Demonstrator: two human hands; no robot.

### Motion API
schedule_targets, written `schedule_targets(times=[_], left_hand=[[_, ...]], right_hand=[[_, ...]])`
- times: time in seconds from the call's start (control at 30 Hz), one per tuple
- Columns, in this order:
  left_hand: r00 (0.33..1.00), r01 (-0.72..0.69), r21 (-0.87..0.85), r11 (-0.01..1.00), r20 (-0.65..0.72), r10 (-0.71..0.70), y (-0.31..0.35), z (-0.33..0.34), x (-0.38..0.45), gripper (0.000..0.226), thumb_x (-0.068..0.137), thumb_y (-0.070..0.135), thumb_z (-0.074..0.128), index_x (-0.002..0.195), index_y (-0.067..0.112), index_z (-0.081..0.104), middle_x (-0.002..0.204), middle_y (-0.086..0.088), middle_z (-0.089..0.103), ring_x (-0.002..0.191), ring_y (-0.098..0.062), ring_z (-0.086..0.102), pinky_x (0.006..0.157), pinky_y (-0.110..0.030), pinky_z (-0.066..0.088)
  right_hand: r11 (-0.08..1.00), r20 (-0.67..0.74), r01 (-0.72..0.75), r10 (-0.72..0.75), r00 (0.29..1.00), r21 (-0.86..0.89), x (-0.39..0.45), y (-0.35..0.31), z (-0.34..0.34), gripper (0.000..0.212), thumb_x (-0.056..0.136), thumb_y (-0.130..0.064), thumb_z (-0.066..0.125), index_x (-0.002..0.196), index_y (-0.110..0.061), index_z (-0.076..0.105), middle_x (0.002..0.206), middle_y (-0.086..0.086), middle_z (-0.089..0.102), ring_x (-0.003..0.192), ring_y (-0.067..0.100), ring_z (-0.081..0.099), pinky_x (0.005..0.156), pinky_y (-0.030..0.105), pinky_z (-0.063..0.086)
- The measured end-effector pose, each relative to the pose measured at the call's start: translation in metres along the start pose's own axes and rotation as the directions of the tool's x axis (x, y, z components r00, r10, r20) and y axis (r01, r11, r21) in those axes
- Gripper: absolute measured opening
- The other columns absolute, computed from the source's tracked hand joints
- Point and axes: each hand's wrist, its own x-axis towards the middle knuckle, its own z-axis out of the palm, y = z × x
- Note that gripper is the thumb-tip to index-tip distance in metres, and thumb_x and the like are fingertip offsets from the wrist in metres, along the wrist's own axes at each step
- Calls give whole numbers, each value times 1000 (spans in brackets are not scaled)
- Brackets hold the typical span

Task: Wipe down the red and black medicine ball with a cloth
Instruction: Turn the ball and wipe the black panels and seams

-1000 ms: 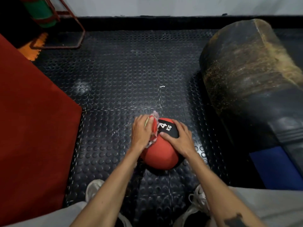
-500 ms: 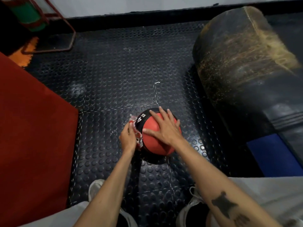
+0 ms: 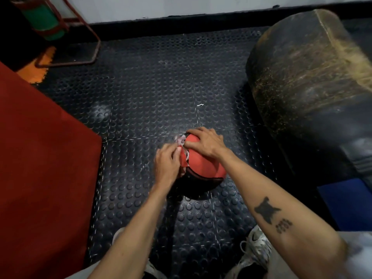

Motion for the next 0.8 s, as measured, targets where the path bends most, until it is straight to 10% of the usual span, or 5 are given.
schedule_targets(times=[0.27, 0.4, 0.63, 0.8], left_hand=[[961, -256, 126, 958, -73, 266, 4, 31, -108, 32, 82, -8, 63, 108, 8, 73, 101, -9, 69, 90, -26, 54, 73, -42, 52], [977, -112, 97, 989, -173, 128, 11, 10, -46, 23, 94, 6, 62, 113, 11, 73, 103, -5, 66, 91, -21, 52, 78, -21, 38], [952, -305, 157, 940, 74, 296, -21, 8, -97, 33, 78, -3, 74, 108, 10, 73, 96, 0, 68, 84, -18, 56, 69, -31, 51], [956, 246, 19, 969, -171, -239, -27, -18, -63, 17, 96, 11, 57, 106, 17, 70, 99, 2, 65, 93, -16, 56, 84, -43, 50]], right_hand=[[993, 13, -72, 71, 997, 94, 18, 7, -9, 76, 70, -85, 48, 136, -47, 49, 149, -2, 43, 138, 32, 35, 110, 64, 25], [985, -8, -105, 107, 994, 137, 21, 8, -7, 78, 67, -87, 45, 134, -48, 49, 149, -1, 45, 137, 34, 37, 108, 63, 28], [969, 2, -118, 121, 993, 218, 24, 11, -16, 76, 61, -87, 44, 126, -50, 56, 142, 0, 54, 133, 33, 44, 106, 65, 31], [946, -17, -170, 182, 983, 276, 29, 20, -13, 70, 61, -91, 42, 118, -53, 59, 135, -1, 58, 127, 33, 48, 105, 64, 35]])
